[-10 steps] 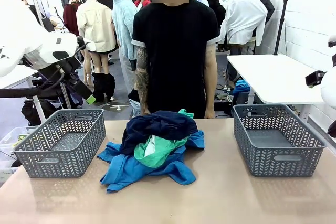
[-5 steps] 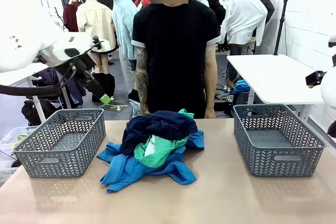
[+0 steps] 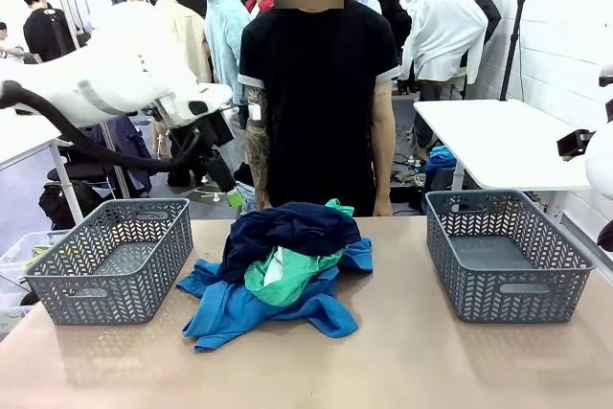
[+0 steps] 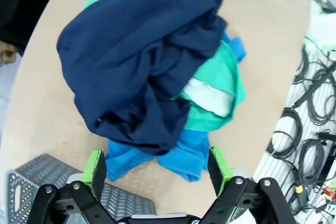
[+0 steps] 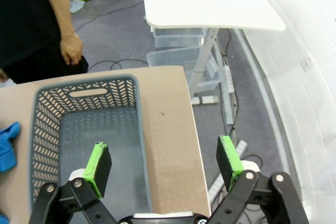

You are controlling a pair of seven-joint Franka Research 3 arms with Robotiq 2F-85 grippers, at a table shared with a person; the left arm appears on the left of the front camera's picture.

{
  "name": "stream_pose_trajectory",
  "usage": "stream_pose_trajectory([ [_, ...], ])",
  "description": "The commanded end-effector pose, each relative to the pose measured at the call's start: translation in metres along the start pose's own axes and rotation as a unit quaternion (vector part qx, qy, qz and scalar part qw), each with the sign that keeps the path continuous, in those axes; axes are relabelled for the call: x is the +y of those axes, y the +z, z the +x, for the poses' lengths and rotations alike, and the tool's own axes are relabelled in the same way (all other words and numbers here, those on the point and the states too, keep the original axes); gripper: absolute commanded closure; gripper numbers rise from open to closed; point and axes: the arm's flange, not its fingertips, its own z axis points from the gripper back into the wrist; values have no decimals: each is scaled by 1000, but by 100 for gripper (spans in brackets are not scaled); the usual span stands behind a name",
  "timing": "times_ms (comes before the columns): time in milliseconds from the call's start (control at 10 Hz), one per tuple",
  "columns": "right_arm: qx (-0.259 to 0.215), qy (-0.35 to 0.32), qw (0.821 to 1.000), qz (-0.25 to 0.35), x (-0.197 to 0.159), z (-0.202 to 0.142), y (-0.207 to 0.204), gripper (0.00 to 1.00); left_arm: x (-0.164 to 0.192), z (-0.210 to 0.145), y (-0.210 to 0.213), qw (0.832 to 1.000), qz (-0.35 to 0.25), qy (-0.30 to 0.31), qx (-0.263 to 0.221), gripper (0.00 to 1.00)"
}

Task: Sort the tops and bottoms.
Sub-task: Lift clothes from the center of the table with your left hand.

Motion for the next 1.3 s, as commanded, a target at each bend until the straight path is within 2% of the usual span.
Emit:
stream_pose_trajectory([
  [0,5,-1,1000,-4,1,-1,-1,0,18,6,-10,999,32,-18,13,0],
  [500,5,-1,1000,-4,1,-1,-1,0,29,-7,-45,999,-49,6,-6,0],
  [800,5,-1,1000,-4,1,-1,-1,0,38,-9,-63,998,-29,-24,-49,0],
  [1000,5,-1,1000,-4,1,-1,-1,0,45,-7,-76,999,-20,-31,-25,0],
  [1200,5,-1,1000,-4,1,-1,-1,0,37,-7,-75,999,-25,-39,-18,0],
])
